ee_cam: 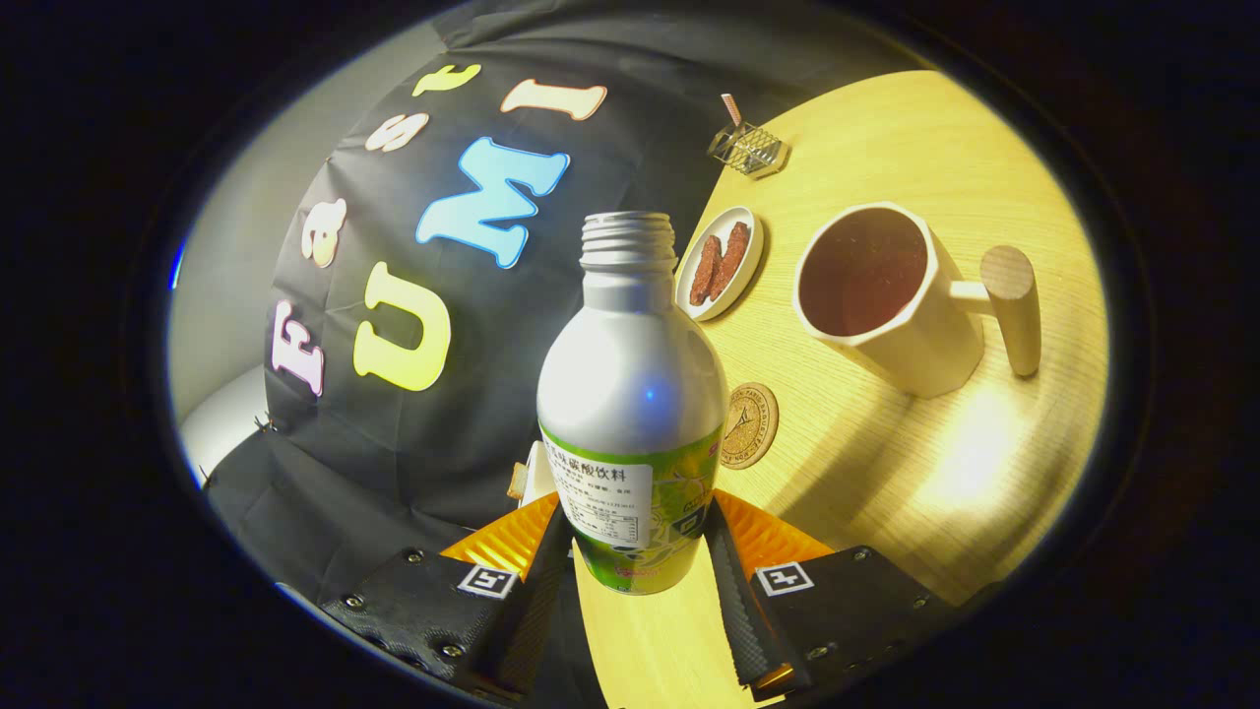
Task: Take the bottle from table, then pour the juice into the cup, finally place the bottle on the coaster
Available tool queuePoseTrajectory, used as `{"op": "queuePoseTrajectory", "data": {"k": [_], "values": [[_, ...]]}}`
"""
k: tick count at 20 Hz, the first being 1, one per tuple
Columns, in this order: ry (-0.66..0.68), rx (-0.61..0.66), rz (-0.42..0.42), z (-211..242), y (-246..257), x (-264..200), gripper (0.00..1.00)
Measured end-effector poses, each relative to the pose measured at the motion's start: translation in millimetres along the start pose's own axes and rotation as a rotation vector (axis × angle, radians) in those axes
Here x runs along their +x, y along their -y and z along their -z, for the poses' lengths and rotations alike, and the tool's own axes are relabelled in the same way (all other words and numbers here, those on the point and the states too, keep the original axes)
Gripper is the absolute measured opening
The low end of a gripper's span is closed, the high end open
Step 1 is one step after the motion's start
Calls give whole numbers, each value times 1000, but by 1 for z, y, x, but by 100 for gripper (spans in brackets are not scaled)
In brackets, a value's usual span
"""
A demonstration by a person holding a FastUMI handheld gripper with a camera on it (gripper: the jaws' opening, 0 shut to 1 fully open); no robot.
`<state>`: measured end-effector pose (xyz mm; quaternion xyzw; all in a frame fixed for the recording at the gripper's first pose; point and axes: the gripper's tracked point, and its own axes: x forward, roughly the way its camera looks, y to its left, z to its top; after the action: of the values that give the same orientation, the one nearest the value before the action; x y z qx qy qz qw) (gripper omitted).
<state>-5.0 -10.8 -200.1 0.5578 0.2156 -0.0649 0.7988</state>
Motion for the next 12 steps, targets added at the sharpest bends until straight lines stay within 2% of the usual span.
{"op": "queuePoseTrajectory", "data": {"k": [4, 12], "values": [[-19, 104, -5, 1, 8, 4, 73], [-51, 228, 1, 5, 27, 0, 73]]}}
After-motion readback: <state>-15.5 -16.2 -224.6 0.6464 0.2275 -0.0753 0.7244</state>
